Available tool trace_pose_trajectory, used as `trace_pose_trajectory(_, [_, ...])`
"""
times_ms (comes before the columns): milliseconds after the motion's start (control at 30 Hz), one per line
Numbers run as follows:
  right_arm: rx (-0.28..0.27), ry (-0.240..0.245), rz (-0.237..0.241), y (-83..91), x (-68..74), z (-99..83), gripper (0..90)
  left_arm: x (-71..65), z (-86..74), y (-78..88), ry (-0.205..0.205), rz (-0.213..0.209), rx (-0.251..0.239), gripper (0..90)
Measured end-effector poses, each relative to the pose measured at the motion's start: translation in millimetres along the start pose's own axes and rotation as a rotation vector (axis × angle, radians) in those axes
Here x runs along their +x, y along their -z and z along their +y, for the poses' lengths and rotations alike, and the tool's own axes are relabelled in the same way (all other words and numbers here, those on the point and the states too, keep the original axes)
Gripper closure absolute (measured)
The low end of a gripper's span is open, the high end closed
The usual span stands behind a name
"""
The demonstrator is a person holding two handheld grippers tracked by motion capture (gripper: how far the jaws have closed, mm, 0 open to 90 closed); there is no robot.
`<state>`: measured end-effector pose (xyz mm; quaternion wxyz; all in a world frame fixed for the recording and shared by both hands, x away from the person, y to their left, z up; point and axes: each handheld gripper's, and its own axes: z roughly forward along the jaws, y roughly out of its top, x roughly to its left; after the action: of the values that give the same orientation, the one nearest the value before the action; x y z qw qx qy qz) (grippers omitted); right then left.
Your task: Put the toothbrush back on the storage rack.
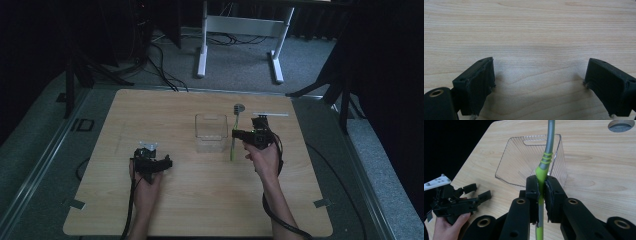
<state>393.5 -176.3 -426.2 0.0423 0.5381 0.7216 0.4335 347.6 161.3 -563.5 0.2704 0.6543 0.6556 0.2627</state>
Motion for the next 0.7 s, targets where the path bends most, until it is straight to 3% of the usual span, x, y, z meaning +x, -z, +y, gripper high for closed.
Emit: trace_pose_trajectory(700, [-0.042,-0.013,0.037,-3.1,1.6,6.1,81.9,0.0,0.0,0.0,0.000,0.000,0.000,9.5])
